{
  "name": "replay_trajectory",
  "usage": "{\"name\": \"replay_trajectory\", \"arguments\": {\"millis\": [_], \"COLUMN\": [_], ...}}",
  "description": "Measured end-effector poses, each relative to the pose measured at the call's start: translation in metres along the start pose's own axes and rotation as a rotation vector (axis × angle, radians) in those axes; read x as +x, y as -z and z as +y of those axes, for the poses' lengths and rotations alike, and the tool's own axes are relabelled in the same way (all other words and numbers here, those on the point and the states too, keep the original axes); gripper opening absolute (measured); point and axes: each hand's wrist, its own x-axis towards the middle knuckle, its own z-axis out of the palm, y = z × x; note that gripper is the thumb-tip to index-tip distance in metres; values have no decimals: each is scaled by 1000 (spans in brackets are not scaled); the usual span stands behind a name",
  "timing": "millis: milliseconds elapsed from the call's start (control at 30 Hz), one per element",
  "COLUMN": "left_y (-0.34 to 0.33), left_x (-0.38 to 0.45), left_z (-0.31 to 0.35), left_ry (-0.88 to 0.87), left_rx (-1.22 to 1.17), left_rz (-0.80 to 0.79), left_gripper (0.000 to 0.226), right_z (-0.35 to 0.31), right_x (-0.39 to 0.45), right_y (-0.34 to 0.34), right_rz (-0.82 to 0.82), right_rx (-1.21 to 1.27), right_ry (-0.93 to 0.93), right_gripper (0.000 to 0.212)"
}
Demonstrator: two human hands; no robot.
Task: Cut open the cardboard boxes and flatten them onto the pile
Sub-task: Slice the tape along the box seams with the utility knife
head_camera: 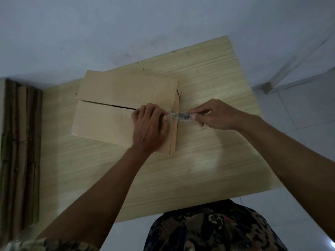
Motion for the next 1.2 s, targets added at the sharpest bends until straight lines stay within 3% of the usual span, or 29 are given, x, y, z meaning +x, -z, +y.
{"name": "replay_trajectory", "arguments": {"millis": [500,633,867,933,1067,1200], "left_y": [1,4,5,10,25,30], "left_x": [0,8,12,19,32,33], "left_z": [-1,-4,-4,1,18,27], "left_ry": [32,57,50,110,303,415], "left_rx": [20,21,63,106,226,176], "left_rz": [-9,14,71,83,-63,-70], "left_gripper": [18,16,18,22,21,20], "right_z": [-6,-10,15,20,21,13], "right_x": [5,7,-17,-19,-19,-12], "right_y": [-1,-14,-9,-7,-7,-14], "right_rz": [-74,-164,43,131,256,246], "right_rx": [-16,-55,166,192,170,168], "right_ry": [-14,-19,-27,-48,-70,-49], "right_gripper": [27,28,28,26,27,29]}}
